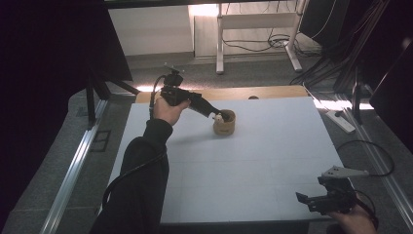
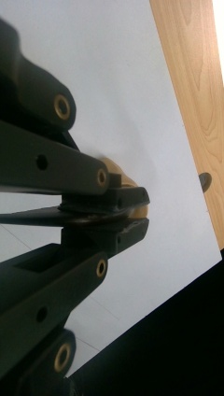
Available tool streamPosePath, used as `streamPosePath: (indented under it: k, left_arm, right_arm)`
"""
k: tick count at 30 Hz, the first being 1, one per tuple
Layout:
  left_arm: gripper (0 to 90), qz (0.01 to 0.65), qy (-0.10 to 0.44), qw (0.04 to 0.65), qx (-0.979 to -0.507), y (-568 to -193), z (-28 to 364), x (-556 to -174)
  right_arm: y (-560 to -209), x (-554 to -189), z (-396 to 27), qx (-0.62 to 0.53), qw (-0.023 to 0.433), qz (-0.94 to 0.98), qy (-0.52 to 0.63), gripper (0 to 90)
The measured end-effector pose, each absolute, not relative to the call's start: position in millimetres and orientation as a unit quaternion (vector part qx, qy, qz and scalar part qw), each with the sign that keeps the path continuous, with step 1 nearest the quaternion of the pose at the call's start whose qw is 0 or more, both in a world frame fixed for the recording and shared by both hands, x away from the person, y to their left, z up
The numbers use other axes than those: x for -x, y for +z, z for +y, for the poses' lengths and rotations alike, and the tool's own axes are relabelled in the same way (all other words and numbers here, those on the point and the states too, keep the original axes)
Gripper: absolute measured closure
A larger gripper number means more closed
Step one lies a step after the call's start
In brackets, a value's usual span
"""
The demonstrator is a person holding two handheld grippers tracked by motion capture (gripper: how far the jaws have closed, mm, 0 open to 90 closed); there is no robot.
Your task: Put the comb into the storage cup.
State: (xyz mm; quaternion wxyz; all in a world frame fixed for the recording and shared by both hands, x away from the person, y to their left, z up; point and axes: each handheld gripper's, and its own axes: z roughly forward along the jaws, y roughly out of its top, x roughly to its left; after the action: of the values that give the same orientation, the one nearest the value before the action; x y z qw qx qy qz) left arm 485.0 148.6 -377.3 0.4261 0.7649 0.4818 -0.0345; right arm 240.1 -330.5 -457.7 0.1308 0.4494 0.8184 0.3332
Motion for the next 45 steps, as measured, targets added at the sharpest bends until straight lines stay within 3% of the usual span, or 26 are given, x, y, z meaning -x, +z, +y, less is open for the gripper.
streamPosePath:
  k: [38, 45]
  left_arm:
    - [82.1, 0.488, -0.04, 0.429, -0.759, -395.3, 139.4, -493.0]
    - [76.9, 0.479, -0.024, 0.428, -0.766, -400.8, 132.5, -493.5]
  right_arm:
    - [-458.7, -241.0, -329.2, -0.446, 0.128, 0.823, 0.328, 1.3]
    - [-458.6, -241.1, -329.6, -0.446, 0.127, 0.823, 0.327, 1.3]
